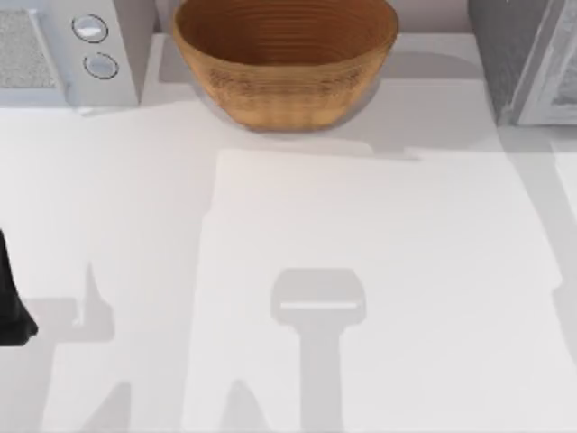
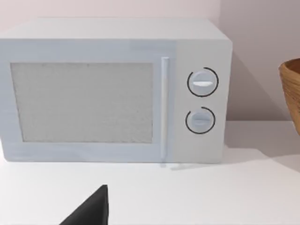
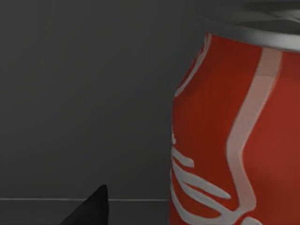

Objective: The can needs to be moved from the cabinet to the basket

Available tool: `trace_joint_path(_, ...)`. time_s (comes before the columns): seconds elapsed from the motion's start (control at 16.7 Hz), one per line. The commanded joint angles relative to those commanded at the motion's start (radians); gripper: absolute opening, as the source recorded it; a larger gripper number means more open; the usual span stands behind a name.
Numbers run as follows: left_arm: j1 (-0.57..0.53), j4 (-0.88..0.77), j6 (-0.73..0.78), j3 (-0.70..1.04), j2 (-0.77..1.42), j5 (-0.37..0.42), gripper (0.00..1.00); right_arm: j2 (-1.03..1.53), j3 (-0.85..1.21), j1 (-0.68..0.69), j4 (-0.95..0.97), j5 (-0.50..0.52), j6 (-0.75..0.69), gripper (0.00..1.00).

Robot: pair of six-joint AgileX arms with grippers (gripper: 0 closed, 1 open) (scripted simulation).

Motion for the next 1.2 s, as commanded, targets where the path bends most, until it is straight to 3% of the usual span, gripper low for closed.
trace_joint_path(0.18, 0.0, 0.0, 0.0, 0.0, 0.0, 0.0, 1.0, 0.001, 0.001, 0.0, 0.0, 0.0, 0.0, 1.0)
trace_joint_path(0.96, 0.0, 0.0, 0.0, 0.0, 0.0, 0.0, 1.0, 0.001, 0.001, 0.0, 0.0, 0.0, 0.0, 0.02)
trace_joint_path(1.2, 0.0, 0.0, 0.0, 0.0, 0.0, 0.0, 1.0, 0.001, 0.001, 0.0, 0.0, 0.0, 0.0, 0.0)
